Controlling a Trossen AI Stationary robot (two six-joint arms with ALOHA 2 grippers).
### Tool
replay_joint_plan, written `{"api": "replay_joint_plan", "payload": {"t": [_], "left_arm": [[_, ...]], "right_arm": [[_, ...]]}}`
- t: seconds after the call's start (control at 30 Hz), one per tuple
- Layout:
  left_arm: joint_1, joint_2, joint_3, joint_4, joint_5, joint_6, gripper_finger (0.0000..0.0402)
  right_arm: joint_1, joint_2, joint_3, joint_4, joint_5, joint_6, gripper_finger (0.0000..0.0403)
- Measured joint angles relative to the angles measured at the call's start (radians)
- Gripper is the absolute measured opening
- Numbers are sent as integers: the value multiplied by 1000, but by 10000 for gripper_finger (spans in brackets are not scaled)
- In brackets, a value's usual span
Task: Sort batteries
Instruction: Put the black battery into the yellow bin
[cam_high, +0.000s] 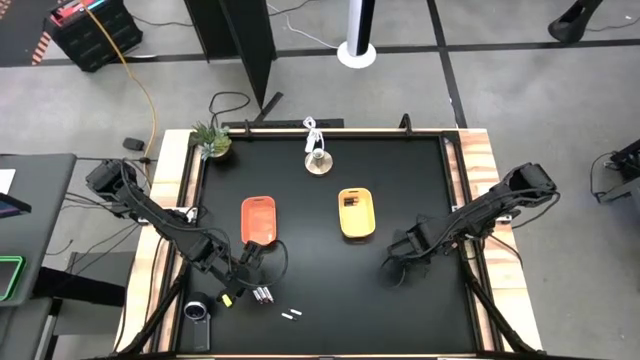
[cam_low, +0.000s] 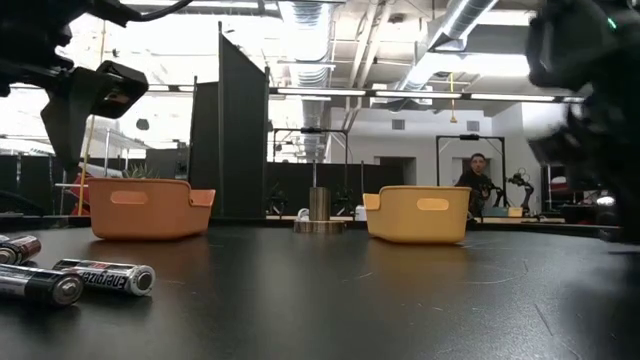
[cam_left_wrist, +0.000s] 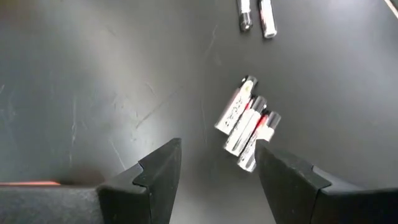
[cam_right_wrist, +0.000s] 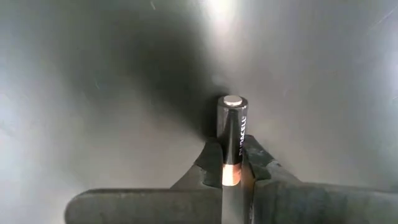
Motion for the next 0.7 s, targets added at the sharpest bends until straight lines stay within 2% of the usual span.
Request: {"api": "replay_joint_plan", "payload": {"t": [0.23, 0.4, 0.5, 0.7], "left_arm": [[0, 0, 0, -10, -1, -4, 201], [0, 0, 0, -45, -8, 2, 201], [0, 0, 0, -49, -11, 14, 201], [0, 0, 0, -63, -18, 13, 201]], "right_arm": [[6, -2, 149, -121, 1, 2, 17], [-5, -3, 314, -191, 143, -78, 17], [-69, -5, 381, -156, 210, -163, 17], [-258, -5, 401, 12, 223, -380, 23]]}}
